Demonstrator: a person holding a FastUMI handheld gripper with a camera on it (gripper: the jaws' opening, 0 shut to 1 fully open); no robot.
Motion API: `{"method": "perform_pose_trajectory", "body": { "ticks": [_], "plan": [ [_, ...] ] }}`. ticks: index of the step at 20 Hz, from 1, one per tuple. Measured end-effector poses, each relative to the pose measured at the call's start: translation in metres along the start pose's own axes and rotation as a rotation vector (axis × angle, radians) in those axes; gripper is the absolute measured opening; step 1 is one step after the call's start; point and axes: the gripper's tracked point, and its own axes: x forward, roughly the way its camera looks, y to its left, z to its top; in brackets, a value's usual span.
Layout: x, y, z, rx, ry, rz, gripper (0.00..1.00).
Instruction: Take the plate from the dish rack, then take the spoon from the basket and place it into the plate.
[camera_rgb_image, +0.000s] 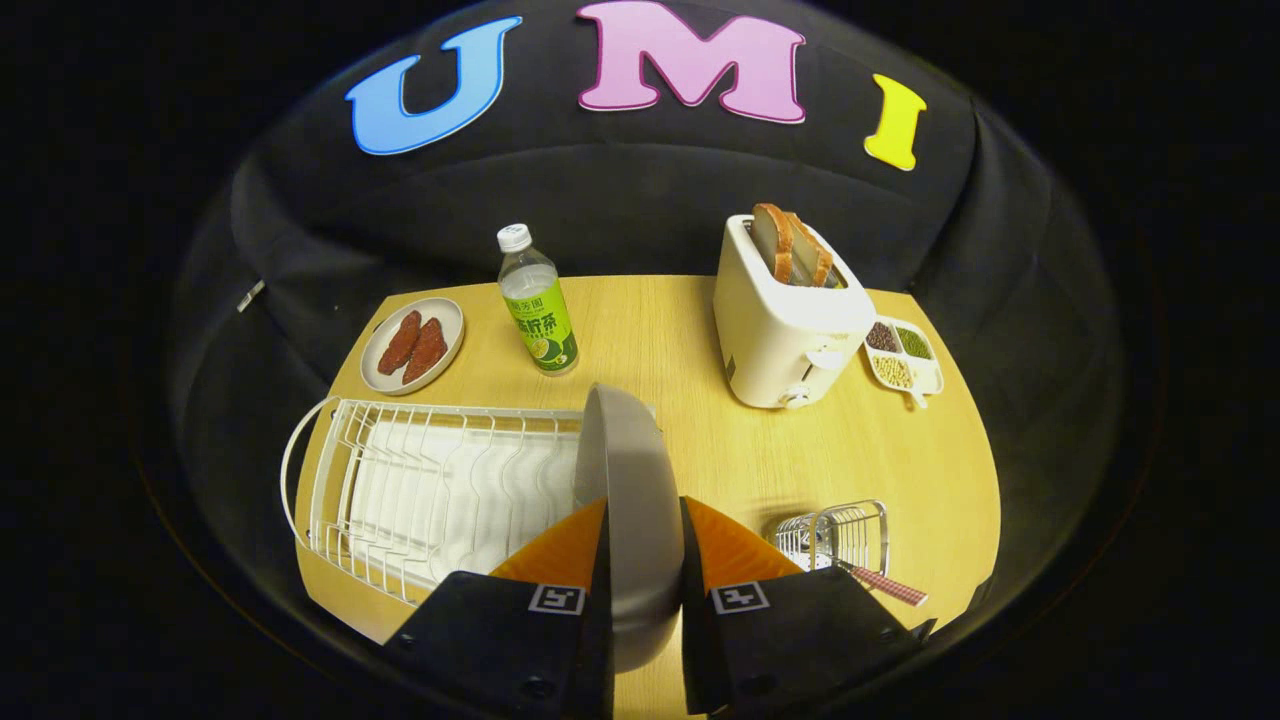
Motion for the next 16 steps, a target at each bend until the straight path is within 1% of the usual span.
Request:
{"method": "perform_pose_trajectory", "body": {
  "ticks": [4, 7, 11, 16],
  "plan": [
    [-0.005, -0.003, 0.004, 0.015, 0.009, -0.046, 0.31],
    [-0.008, -0.006, 0.002, -0.007, 0.012, -0.075, 0.31],
    [-0.010, -0.009, 0.004, -0.049, 0.023, -0.118, 0.30],
    [-0.014, 0.001, 0.014, -0.134, -0.016, -0.159, 0.30]
  ]
}}
